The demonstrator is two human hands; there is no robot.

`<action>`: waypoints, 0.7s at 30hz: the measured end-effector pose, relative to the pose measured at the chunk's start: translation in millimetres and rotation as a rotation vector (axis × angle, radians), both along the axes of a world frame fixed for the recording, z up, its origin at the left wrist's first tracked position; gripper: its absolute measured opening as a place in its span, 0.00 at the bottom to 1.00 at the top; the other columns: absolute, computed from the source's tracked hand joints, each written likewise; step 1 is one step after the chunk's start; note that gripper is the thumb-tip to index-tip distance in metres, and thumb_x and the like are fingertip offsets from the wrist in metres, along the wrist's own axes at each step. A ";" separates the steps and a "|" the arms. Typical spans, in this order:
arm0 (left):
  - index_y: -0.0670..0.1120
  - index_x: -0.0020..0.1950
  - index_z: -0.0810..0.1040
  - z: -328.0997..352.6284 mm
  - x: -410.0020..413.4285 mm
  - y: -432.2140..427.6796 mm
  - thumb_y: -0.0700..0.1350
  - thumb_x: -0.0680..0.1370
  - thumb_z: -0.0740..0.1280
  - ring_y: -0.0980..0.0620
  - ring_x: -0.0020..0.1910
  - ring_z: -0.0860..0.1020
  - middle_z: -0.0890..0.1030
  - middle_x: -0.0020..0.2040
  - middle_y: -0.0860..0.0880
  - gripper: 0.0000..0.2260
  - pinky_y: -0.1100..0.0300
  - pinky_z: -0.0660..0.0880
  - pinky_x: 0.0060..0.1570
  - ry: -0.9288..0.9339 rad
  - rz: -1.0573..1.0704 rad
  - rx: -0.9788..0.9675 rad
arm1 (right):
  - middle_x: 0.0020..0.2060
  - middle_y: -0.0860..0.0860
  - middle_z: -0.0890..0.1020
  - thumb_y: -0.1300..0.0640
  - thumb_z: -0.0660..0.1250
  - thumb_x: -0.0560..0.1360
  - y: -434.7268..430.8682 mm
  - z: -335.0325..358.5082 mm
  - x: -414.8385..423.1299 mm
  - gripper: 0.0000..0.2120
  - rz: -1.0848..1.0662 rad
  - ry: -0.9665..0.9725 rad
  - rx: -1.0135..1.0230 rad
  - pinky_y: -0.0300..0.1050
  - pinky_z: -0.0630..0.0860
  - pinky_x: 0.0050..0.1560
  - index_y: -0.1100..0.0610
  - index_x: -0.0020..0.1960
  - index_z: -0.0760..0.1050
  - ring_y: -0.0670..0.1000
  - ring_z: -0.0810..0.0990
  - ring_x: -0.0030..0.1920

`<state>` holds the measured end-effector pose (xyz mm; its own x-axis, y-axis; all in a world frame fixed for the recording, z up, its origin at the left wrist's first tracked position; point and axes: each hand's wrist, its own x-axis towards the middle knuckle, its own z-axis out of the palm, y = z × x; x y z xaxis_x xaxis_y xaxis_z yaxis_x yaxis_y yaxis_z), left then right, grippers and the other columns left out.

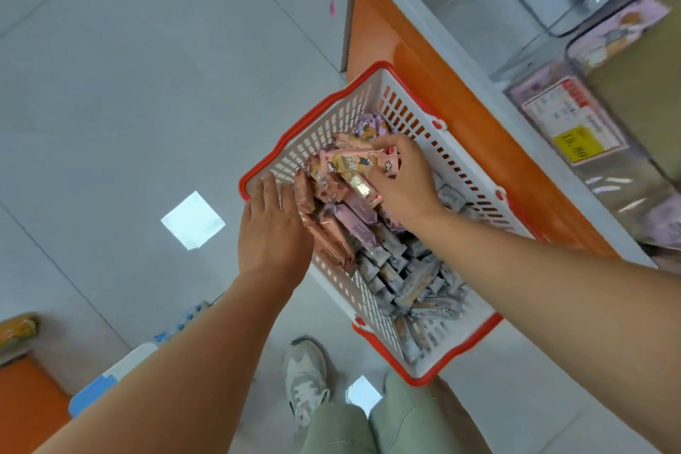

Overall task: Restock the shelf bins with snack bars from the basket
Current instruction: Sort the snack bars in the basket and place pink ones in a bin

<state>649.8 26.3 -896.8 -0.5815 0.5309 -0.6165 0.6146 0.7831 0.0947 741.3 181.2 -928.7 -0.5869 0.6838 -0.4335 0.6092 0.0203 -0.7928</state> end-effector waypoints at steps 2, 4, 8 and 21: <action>0.42 0.79 0.48 22.3 7.1 18.1 0.46 0.81 0.55 0.44 0.79 0.43 0.45 0.80 0.41 0.28 0.50 0.46 0.77 0.013 -0.045 0.050 | 0.62 0.48 0.74 0.65 0.68 0.76 6.7 29.0 14.1 0.16 -0.028 0.093 0.016 0.22 0.65 0.53 0.54 0.60 0.70 0.45 0.70 0.60; 0.43 0.79 0.49 44.0 17.2 37.1 0.46 0.82 0.55 0.44 0.79 0.43 0.45 0.80 0.42 0.28 0.49 0.46 0.77 0.065 -0.097 0.108 | 0.59 0.44 0.75 0.64 0.67 0.76 14.2 57.0 30.9 0.17 -0.087 0.170 0.042 0.29 0.71 0.51 0.53 0.63 0.70 0.48 0.76 0.57; 0.43 0.79 0.45 88.3 46.0 76.5 0.45 0.81 0.57 0.43 0.78 0.43 0.44 0.80 0.41 0.31 0.50 0.44 0.76 0.190 -0.319 0.223 | 0.56 0.47 0.76 0.63 0.66 0.77 30.7 105.8 77.2 0.16 -0.239 0.262 0.200 0.35 0.73 0.47 0.55 0.64 0.70 0.49 0.77 0.54; 0.34 0.73 0.64 144.7 217.2 146.0 0.45 0.67 0.68 0.37 0.71 0.65 0.67 0.72 0.35 0.36 0.44 0.65 0.69 0.216 -0.970 0.576 | 0.43 0.44 0.72 0.59 0.56 0.75 59.1 193.9 302.4 0.19 -0.830 0.231 0.536 0.46 0.68 0.40 0.58 0.65 0.68 0.45 0.70 0.35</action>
<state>867.0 172.3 -752.1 0.1620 0.9840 -0.0742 0.9826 -0.1539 0.1045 1043.6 240.3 -734.8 0.1309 0.9848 0.1143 0.4256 0.0483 -0.9036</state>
